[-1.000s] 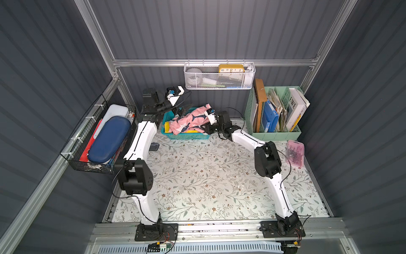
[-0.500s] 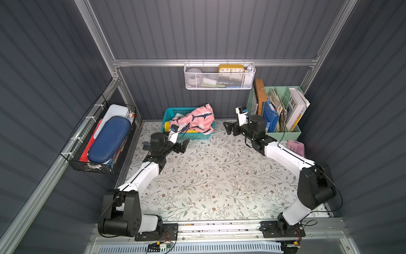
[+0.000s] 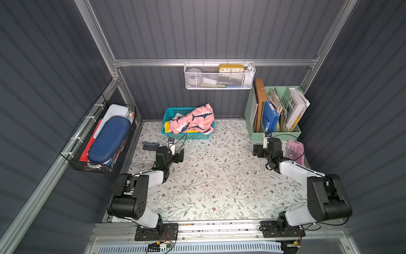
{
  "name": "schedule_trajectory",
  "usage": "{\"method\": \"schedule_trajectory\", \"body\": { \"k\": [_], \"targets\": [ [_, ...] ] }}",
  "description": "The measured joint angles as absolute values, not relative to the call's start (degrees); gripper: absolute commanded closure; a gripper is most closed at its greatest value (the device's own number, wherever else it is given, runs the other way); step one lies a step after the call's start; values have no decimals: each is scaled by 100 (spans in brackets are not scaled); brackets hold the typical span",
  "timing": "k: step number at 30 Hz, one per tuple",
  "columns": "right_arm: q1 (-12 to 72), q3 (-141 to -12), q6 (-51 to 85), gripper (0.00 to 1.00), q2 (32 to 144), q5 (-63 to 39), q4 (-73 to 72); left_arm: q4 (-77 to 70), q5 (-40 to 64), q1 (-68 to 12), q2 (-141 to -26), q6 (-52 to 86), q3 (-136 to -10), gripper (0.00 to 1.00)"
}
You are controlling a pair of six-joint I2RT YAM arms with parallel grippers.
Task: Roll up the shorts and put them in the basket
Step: Reset both arms
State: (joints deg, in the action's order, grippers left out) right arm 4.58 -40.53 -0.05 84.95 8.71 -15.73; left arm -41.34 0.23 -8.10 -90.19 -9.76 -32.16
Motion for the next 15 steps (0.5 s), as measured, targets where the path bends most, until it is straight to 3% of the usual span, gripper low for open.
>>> {"method": "schedule_trajectory", "body": {
  "k": [8,15],
  "targets": [
    [132,-3258,91,1,8783,899,-2788,-4178,1,-626,-9054,-1015,-3197,0],
    [128,-3015,211,1,8731,1011,-3323,-5190,54,-462,-9397,-864,-2394,0]
  ]
}}
